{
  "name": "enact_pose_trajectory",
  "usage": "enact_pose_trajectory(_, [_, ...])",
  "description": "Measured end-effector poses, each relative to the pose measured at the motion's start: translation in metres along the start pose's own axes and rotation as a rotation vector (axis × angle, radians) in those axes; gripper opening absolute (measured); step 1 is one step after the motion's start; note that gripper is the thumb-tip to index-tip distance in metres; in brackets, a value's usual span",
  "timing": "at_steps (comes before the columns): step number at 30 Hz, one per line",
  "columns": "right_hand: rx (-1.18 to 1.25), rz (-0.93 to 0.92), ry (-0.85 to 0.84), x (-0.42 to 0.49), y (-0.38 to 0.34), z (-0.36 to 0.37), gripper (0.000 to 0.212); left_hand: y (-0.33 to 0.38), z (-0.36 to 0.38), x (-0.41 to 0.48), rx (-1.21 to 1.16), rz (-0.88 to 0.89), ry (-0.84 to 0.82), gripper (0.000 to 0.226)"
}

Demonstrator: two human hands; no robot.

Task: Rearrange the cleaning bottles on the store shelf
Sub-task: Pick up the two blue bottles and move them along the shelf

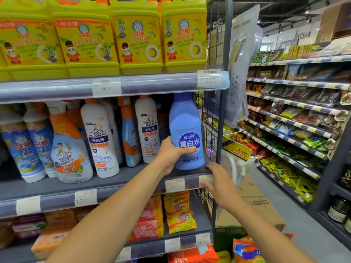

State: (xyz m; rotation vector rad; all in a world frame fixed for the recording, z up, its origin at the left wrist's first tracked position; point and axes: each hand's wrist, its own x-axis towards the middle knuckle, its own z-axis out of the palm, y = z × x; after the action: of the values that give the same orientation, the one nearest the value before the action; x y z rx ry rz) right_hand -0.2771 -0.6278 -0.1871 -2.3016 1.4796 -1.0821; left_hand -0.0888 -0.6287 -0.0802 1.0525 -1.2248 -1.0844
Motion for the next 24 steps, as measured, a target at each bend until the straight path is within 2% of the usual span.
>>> enact_pose_trajectory(6, [0.041,0.025,0.024,-0.001,-0.003,0.0,0.055,-0.018,0.0,0.011,0.037,-0.01,0.027,0.06])
enact_pose_trajectory(11, [0.044,0.027,0.043,-0.001,-0.002,0.001,0.054,-0.027,0.002,0.013,0.038,0.036,0.096,0.059])
enact_pose_trajectory(16, [0.043,0.027,0.062,-0.001,-0.001,0.004,0.053,-0.032,-0.002,0.004,0.303,0.097,0.228,0.072])
enact_pose_trajectory(24, [0.05,0.064,0.057,-0.002,-0.001,0.006,0.052,-0.032,-0.002,0.005,0.428,0.128,0.24,0.062])
